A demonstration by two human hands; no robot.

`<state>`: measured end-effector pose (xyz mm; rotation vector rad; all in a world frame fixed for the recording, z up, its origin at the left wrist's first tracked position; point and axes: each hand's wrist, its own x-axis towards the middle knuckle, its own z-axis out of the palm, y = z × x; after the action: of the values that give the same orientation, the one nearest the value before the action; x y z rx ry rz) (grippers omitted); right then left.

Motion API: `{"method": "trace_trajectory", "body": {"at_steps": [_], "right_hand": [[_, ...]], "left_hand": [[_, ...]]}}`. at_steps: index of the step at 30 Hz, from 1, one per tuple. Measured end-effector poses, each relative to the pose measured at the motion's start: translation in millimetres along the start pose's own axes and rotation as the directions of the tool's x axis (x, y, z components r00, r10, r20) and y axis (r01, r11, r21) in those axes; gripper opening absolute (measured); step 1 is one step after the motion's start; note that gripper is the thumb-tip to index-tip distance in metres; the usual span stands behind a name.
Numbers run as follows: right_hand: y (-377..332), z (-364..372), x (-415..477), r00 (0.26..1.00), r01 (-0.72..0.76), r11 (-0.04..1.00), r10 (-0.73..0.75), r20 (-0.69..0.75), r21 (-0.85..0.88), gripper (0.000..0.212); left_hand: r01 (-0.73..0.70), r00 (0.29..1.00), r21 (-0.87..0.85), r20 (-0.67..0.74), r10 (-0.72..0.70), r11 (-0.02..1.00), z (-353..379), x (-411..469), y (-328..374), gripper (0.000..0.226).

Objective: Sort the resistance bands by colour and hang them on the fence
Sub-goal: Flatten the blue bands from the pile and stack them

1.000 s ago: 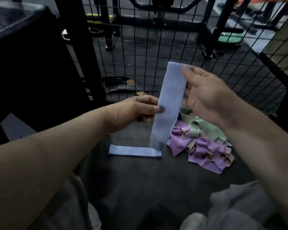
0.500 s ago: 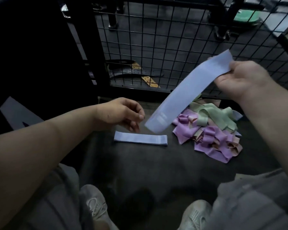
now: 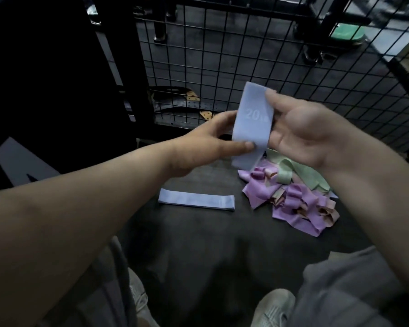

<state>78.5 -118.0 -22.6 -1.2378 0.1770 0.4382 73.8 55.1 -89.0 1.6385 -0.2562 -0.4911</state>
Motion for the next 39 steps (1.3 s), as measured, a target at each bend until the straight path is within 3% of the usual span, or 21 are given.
{"method": "trace_trajectory", "body": {"at_steps": [3,6,9,14,15,18,20,23,26,32,35,39], "right_hand": [[9,7,3,0.997,0.081,0.996,-0.080,0.009,-0.026,0.035],[21,9,11,0.993,0.078,0.989,-0.089,-0.076,-0.129,0.039],[35,8,15,0.995,-0.070,0.966,0.086,0.053,-0.250,0.065],[43,2,12,0.889,-0.291,0.912,0.369,0.270,-0.289,0.090],[41,1,11,0.888,-0.283,0.904,0.373,0.268,-0.321,0.085],[40,1,7,0.922,-0.179,0.812,0.335,0.192,-0.556,0.042],[41,0,4,0.924,-0.177,0.775,0.342,0.168,-0.607,0.023],[41,-5,2,0.902,-0.216,0.755,0.397,0.169,-0.619,0.022],[37,-12,4,0.908,-0.226,0.761,0.391,0.151,-0.608,0.022],[23,-25,9,0.973,-0.205,0.865,0.231,0.000,-0.458,0.031],[21,-30,11,0.986,-0.163,0.879,0.139,-0.086,-0.449,0.028],[20,-34,10,0.984,-0.121,0.873,0.043,-0.171,-0.473,0.005]], "left_hand": [[0.026,0.999,-0.017,-0.042,-0.026,1.000,7,1,9,0.027],[0.032,0.993,-0.045,-0.112,-0.037,0.998,6,2,8,0.019],[0.046,0.980,-0.262,-0.175,-0.094,0.964,-4,2,9,0.021],[-0.080,0.924,-0.514,-0.359,-0.130,0.854,-10,3,17,0.014],[-0.090,0.917,-0.541,-0.374,-0.143,0.836,-11,3,17,0.015],[-0.113,0.890,-0.586,-0.418,-0.180,0.803,-20,3,16,0.021],[-0.142,0.864,-0.635,-0.454,-0.218,0.759,-30,4,18,0.022],[-0.175,0.809,-0.704,-0.501,-0.307,0.689,-47,4,23,0.024],[-0.212,0.757,-0.683,-0.567,-0.326,0.699,-62,0,25,0.023],[-0.299,0.681,-0.740,-0.608,-0.408,0.603,-89,-10,22,0.009],[-0.258,0.650,-0.718,-0.624,-0.434,0.647,-95,-14,18,0.006],[-0.108,0.611,-0.664,-0.632,-0.477,0.740,-96,-25,6,0.017]]}}
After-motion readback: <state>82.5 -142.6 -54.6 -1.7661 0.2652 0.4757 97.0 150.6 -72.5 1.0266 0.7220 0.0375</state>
